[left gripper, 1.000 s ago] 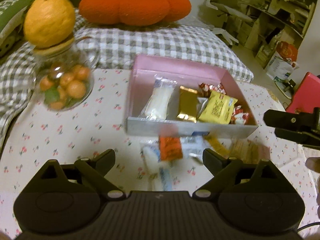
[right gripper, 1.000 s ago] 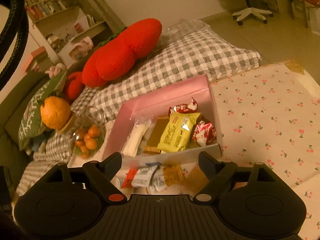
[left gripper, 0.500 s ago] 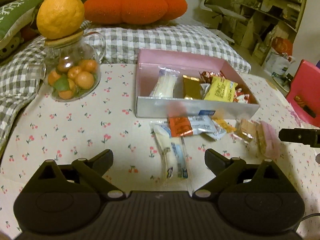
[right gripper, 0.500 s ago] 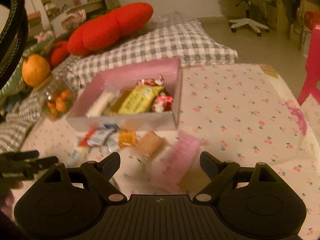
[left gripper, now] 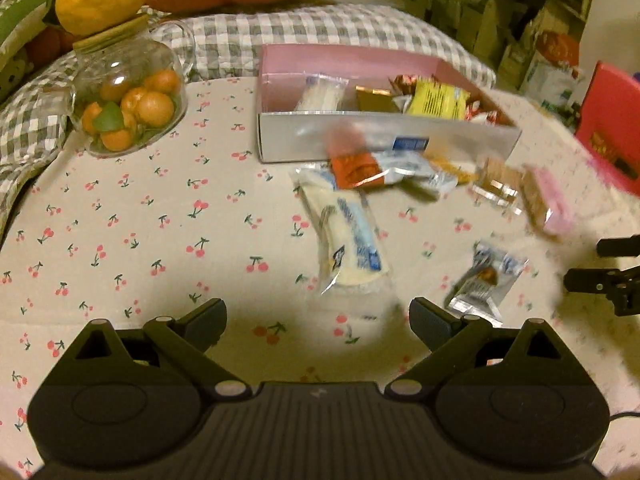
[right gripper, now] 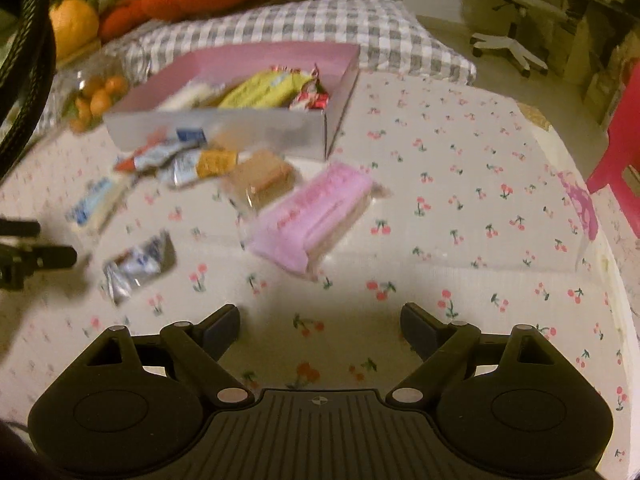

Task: Organize snacks
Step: 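Withdraw both tools from the box back over the snack pile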

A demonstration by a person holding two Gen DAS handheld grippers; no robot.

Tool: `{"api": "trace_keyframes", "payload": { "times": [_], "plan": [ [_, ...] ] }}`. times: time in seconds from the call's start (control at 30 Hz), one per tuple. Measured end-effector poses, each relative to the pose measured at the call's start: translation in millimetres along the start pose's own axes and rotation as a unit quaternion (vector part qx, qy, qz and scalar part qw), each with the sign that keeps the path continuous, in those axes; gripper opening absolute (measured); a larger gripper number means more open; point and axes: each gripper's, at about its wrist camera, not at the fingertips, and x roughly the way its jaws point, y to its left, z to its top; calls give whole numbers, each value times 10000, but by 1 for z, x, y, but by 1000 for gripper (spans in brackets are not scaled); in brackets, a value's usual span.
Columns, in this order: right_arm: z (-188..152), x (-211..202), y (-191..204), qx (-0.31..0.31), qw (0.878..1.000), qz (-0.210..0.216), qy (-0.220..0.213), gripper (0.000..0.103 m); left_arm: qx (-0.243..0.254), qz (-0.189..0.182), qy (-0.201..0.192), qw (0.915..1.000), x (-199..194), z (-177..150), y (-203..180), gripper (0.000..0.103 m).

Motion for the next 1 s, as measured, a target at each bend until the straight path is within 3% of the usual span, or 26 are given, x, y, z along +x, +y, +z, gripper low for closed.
{"api": "trace_keyframes", "payload": {
  "times": [0.13, 0.37, 0.87, 1.0],
  "plan": [
    [-9, 3, 1, -87, 9995, -31, -318, 103, 182, 117, -61, 9997, 9, -7, -3, 103],
    [-7, 14, 2, -66, 9969, 91, -779, 103, 427, -57, -544, 9976, 13, -11, -8, 103],
    [20, 35, 10, 159, 9962, -79, -853, 103, 366, -76, -647, 9972, 27, 4, -20, 103],
    [24, 37, 9, 189, 9964, -90, -822, 103, 353, -97, -628, 9973, 28, 8, -21, 98]
  ]
}}
